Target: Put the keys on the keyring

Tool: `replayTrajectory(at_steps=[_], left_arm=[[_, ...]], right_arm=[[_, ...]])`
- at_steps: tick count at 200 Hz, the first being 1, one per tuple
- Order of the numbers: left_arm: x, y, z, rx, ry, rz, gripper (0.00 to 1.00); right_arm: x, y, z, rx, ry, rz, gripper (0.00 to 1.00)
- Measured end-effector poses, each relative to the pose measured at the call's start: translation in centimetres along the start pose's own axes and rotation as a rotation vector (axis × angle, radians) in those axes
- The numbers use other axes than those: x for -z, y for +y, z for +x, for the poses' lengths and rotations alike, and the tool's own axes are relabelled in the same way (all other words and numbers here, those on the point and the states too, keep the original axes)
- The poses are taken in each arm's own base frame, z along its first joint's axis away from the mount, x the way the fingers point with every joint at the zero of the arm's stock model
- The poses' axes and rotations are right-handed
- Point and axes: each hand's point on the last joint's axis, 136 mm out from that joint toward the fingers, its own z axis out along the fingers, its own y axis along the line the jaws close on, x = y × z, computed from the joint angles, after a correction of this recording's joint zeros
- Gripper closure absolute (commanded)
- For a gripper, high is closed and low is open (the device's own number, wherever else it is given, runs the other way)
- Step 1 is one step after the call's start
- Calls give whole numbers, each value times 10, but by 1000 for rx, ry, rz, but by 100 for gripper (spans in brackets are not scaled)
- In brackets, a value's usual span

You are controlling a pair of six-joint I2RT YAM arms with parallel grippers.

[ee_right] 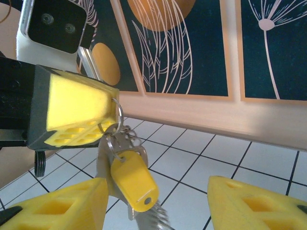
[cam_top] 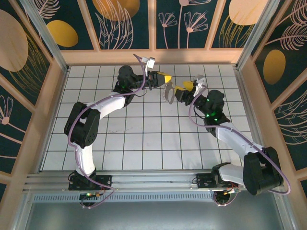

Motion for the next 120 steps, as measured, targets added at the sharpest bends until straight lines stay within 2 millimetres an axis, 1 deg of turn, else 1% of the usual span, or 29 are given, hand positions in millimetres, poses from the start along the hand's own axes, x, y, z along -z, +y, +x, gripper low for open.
replayTrajectory(at_steps=[38, 79, 120], left_arm=[[0, 4, -1, 4, -11, -18, 100], [1, 9, 1, 21, -21, -39, 100], [7, 16, 6, 86, -68, -62, 100]], right_arm=[[1, 0, 2, -10, -5, -4, 43], [6, -3, 15, -48, -1, 2, 44], [10, -4, 26, -86, 2, 7, 44]])
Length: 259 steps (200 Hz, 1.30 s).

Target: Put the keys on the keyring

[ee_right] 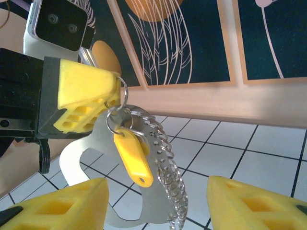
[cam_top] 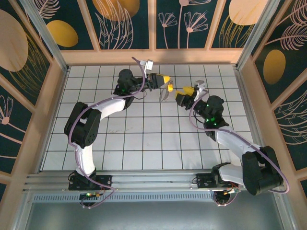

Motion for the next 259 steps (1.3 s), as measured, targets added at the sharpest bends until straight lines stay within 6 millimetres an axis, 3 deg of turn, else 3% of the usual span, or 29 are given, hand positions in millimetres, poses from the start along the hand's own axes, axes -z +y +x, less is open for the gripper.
replayTrajectory(at_steps=[69, 107, 196, 259], left_arm=[[9, 4, -12, 97, -136, -22, 100], [10, -6, -24, 105, -183, -15, 100], [7, -14, -26, 99, -193, -4, 100], [6, -14, -26, 102, -191, -7, 100]], right_arm=[[4, -3, -12, -17, -61, 27, 42], [3, 0, -18, -21, -87, 24, 38], [-27, 13, -21, -20, -73, -31, 37], [-34, 15, -16, -21, -58, -55, 35]])
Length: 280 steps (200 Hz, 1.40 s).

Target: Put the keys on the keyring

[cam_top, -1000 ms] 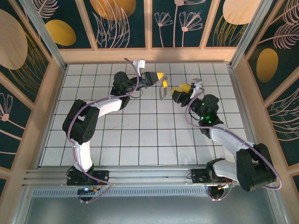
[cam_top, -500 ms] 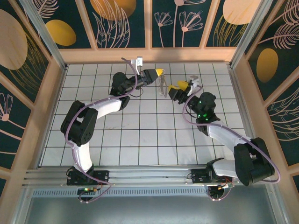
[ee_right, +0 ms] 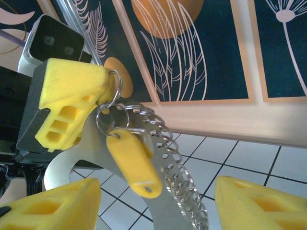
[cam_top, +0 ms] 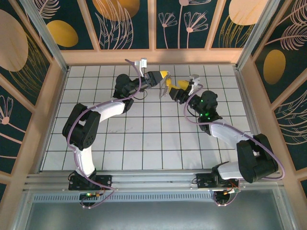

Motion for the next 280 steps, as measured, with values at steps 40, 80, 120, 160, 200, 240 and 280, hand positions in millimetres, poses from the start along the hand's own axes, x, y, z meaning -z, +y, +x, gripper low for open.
replayTrajectory(at_steps=[40, 80, 120, 160, 200, 240, 280], left_arm=[[-3, -3, 0, -2, 3, 7, 100], [-4, -5, 1, -2, 5, 11, 100], [-5, -5, 1, -2, 5, 12, 100], [-5, -6, 2, -1, 7, 13, 100], [-5, -6, 2, -1, 8, 14, 100], [-5, -6, 2, -1, 10, 15, 100], [-5, -6, 2, -1, 10, 15, 100]], right_arm=[[-1, 4, 1, 4, 2, -24, 34], [-9, 3, -3, 7, 0, -30, 34], [-17, 3, -9, 18, -9, -33, 35], [-22, -3, -7, 15, 2, -38, 35], [-25, -5, -4, 12, 25, -67, 40], [-25, 2, -2, 12, 43, -111, 51], [-24, 4, 0, 9, 58, -132, 61]])
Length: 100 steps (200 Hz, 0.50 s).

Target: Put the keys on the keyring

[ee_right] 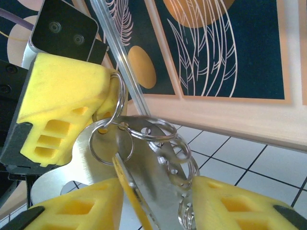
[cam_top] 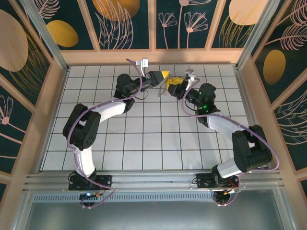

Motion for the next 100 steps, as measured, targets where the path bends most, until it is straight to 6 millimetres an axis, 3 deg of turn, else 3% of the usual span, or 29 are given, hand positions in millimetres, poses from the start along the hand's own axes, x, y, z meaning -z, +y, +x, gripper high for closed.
replayTrajectory(at_steps=[73, 100], left_arm=[[-1, -2, -1, -3, -2, 4, 100], [-1, -2, -2, -5, -3, 5, 100]], right_arm=[[1, -2, 1, 14, 10, -1, 84], [2, -2, 2, 12, 13, -1, 87]])
